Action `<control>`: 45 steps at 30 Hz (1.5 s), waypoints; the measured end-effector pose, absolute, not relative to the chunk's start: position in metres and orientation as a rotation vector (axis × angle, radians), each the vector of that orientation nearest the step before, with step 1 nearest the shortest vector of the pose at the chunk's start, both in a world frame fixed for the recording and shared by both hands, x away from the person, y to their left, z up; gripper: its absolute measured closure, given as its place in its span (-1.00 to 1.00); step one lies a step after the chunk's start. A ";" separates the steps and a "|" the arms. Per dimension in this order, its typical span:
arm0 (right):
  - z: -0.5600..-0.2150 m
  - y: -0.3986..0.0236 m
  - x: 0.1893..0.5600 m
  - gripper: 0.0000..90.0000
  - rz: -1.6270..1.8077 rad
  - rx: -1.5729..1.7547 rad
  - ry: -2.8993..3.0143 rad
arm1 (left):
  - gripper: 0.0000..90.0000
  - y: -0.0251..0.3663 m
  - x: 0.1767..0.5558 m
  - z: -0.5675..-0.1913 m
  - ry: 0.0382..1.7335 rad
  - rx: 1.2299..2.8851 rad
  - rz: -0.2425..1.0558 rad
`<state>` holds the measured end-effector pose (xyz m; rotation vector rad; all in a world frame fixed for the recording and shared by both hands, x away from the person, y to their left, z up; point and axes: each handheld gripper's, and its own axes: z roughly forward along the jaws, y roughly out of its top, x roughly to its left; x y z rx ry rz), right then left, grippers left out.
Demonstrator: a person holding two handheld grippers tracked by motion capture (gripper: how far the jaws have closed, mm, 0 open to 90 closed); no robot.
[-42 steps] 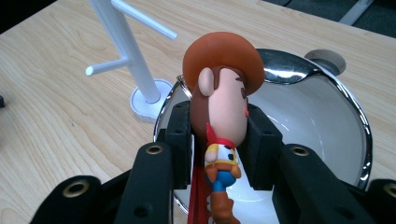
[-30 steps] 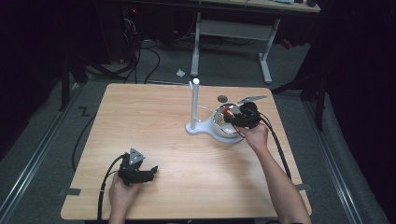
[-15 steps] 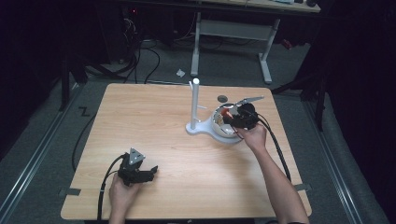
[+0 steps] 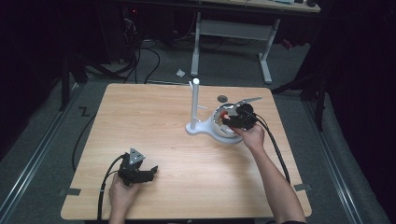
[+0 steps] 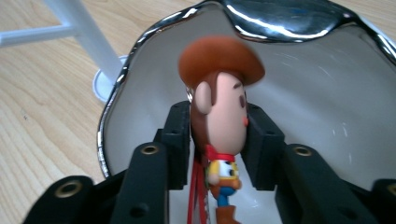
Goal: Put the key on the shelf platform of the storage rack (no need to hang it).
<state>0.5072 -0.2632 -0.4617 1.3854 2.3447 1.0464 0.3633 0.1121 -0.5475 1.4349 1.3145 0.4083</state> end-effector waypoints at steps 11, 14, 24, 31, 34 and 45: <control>-0.450 -0.279 0.495 0.13 1.082 1.375 2.274 | -0.53 0.112 0.363 -0.548 1.314 1.433 0.408; -0.441 -0.286 0.488 0.10 1.103 1.357 2.249 | -0.53 0.112 0.363 -0.548 1.315 1.435 0.408; -0.425 -0.294 0.473 0.16 1.139 1.329 2.191 | -0.53 0.112 0.363 -0.548 1.314 1.435 0.409; -0.424 -0.305 0.464 0.15 1.155 1.347 2.160 | -0.53 0.112 0.363 -0.548 1.314 1.434 0.410; -0.418 -0.310 0.459 0.13 1.182 1.346 2.147 | -0.53 0.112 0.363 -0.548 1.314 1.433 0.407; -0.414 -0.322 0.445 0.13 1.232 1.357 2.110 | -0.53 0.112 0.363 -0.548 1.315 1.433 0.410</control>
